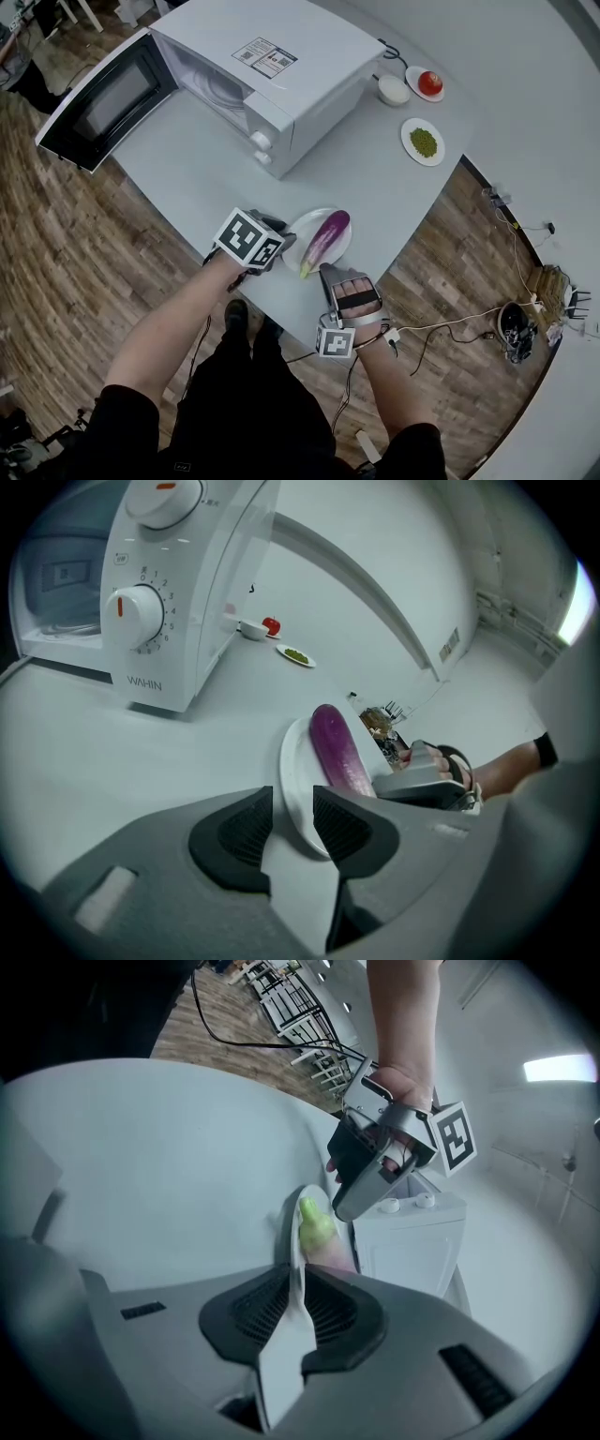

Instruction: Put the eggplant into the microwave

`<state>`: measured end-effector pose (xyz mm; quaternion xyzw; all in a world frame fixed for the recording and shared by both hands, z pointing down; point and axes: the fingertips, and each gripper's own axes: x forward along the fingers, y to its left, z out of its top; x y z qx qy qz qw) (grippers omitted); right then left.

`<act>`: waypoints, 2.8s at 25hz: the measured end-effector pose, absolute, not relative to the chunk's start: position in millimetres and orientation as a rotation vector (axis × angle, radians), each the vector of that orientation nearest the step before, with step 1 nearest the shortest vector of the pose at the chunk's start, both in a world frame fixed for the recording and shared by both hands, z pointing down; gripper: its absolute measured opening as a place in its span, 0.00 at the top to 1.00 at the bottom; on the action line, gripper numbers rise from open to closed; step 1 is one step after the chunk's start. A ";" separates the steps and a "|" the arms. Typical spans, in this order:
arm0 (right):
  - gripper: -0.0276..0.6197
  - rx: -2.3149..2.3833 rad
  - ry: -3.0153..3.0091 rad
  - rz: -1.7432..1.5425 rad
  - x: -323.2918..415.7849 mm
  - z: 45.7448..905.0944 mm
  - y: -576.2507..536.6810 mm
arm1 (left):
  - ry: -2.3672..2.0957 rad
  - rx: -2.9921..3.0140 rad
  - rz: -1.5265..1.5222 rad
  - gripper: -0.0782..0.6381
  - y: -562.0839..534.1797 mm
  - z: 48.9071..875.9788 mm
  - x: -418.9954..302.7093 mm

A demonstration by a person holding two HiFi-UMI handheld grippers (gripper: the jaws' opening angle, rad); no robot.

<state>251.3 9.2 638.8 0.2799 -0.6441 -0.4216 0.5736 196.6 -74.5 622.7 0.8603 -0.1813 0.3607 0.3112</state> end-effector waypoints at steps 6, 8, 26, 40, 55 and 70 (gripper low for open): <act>0.88 0.657 -1.485 -0.974 274.1 639.2 4.4 | -0.467 2.249 0.950 0.72 -76.2 624.9 195.5; 0.87 0.653 -1.474 -0.984 280.3 639.1 -0.8 | -0.462 2.241 0.957 0.72 -76.9 626.7 195.3; 0.90 0.604 -1.490 -1.092 268.6 640.4 -14.6 | -0.388 2.252 1.032 0.72 -70.7 633.4 200.7; 0.93 0.654 -1.451 -1.161 253.7 633.7 -8.3 | -0.469 2.245 1.003 0.72 -71.7 632.0 186.9; 0.93 0.676 -1.436 -1.228 250.0 626.8 -5.0 | -0.532 2.227 0.996 0.72 -69.1 629.0 169.2; 0.93 0.773 -1.420 -1.320 247.7 588.3 -24.7 | -0.637 2.274 0.898 0.72 -84.3 581.2 154.8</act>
